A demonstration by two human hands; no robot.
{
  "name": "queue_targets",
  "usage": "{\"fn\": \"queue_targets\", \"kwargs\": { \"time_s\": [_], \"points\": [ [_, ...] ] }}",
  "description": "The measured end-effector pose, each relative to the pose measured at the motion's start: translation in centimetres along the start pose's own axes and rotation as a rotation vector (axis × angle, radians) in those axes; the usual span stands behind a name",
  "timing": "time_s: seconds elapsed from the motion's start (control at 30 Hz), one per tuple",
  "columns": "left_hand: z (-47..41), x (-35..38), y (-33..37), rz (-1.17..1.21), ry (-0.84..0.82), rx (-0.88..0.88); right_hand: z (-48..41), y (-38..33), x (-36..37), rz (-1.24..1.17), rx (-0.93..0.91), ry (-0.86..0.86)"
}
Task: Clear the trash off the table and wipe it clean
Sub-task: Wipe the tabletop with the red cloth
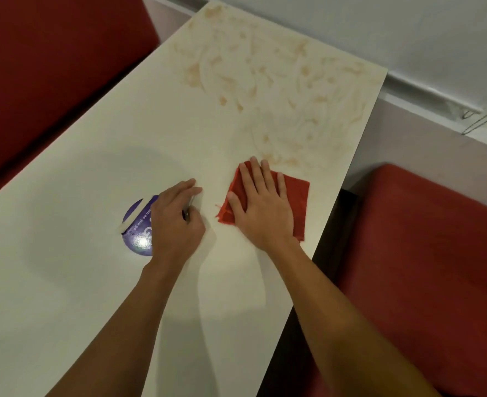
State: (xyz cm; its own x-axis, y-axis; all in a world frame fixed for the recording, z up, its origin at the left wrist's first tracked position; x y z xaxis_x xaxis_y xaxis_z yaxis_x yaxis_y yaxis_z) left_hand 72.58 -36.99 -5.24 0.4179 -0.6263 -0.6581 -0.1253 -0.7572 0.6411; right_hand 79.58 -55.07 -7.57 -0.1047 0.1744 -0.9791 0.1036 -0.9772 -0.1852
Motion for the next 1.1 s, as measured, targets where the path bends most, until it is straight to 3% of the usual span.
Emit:
{"fn": "queue_targets", "kwargs": {
  "time_s": [0.13, 0.43, 0.67, 0.93, 1.1],
  "points": [
    [0.3, 0.3, 0.1, -0.022, -0.012, -0.012, -3.7, 0.2, 0.2, 0.013, 0.046, -0.008],
    [-0.4, 0.8, 1.1, -0.069, -0.033, -0.036, 9.1, 4.8, -0.4, -0.005, 0.123, -0.007],
    [-2.6, 4.5, 1.9, -0.009, -0.192, 0.055, 0.3, 11.4, -1.4, -0.017, 0.383, 0.044],
    [-3.0, 5.0, 2.7, -0.175, -0.208, 0.039, 7.6, 7.7, -0.8, -0.027, 0.321, 0.064],
    [-4.6, 5.7, 3.0, -0.263, -0.174, 0.054, 3.3, 9.8, -1.1, -0.019, 0.348, 0.082]
  ]
}}
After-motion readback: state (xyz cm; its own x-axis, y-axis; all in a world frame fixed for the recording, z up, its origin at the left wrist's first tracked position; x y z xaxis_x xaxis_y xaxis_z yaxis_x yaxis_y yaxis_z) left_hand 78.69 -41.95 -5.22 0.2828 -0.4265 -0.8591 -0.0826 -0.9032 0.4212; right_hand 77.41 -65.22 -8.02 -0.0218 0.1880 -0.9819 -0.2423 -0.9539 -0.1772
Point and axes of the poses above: each hand's wrist, its own z-axis away from the middle knuckle, its own x-axis out of the palm, y = z × x, the point moved 10 cm from there along -z, towards the middle knuckle, and after that the axes turned 13 degrees about x, right-handed, at the moved point
